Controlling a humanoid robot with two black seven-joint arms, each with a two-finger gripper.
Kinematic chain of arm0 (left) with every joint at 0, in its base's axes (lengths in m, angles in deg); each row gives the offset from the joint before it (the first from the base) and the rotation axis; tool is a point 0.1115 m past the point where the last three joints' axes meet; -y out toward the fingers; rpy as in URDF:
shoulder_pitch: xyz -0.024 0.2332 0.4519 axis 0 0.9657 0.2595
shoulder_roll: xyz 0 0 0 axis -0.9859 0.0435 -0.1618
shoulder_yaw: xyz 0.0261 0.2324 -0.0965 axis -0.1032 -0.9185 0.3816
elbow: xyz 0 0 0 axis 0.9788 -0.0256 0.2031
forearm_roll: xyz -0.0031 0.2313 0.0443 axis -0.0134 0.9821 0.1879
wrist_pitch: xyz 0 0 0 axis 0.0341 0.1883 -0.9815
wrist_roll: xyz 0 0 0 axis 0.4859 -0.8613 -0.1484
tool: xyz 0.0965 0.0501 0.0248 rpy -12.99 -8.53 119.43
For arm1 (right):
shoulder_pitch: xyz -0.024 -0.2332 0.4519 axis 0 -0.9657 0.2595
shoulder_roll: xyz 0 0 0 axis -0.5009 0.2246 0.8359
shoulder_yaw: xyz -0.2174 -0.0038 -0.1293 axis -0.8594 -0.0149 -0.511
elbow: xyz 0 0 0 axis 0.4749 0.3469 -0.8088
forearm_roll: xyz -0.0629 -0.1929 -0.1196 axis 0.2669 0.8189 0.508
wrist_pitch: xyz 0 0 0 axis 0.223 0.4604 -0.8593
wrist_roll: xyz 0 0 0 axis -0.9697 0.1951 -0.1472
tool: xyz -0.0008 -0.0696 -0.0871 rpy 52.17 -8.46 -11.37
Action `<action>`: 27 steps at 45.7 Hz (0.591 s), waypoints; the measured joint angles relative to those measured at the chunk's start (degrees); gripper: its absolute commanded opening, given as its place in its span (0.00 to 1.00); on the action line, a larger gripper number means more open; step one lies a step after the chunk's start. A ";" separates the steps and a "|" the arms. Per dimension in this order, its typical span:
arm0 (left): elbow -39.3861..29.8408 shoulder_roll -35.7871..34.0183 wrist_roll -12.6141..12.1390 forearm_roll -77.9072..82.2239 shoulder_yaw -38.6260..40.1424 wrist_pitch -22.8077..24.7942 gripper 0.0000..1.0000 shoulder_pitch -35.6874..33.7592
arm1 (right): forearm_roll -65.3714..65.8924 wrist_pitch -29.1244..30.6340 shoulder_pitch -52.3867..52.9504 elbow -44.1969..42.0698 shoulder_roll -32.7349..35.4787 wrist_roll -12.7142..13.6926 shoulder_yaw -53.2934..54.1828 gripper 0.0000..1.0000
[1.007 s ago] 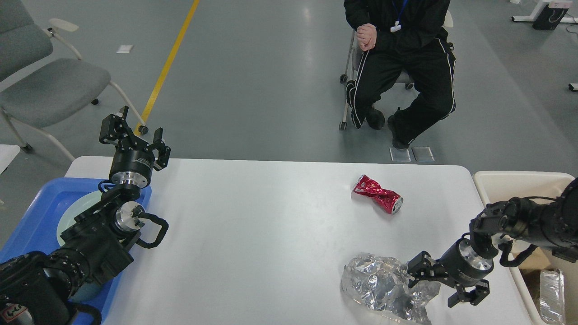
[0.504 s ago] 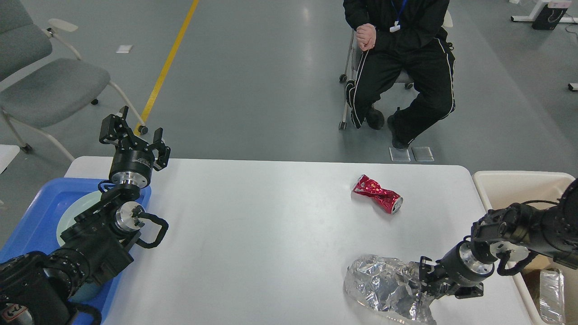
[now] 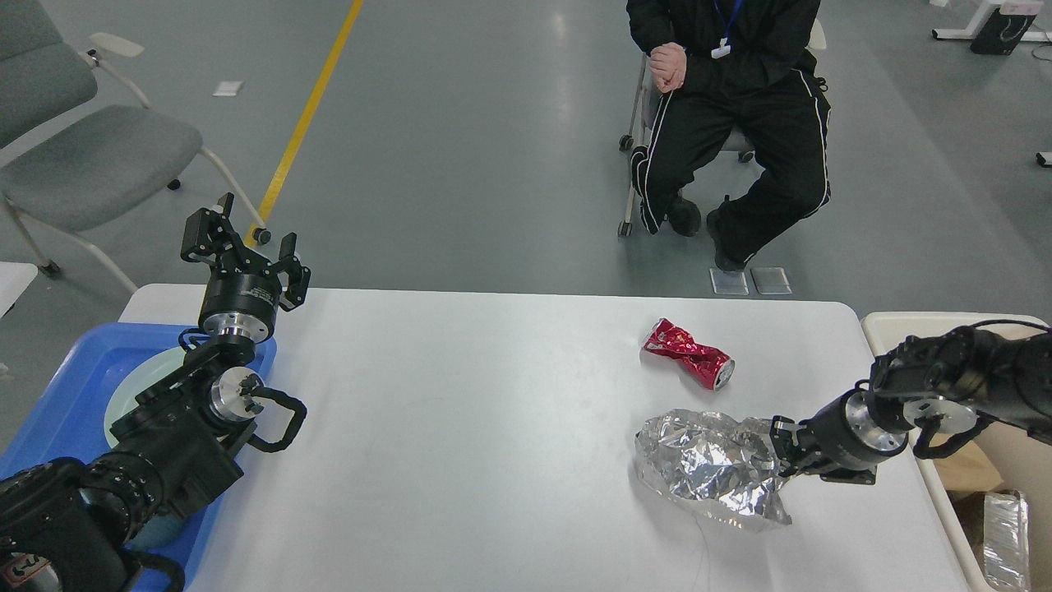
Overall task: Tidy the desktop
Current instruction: 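Lift the foil bag and drop it into the white bin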
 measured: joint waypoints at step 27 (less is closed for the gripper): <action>0.03 0.00 0.00 0.00 0.00 0.00 0.96 0.00 | 0.47 7.37 40.06 5.33 20.25 -0.24 0.27 0.00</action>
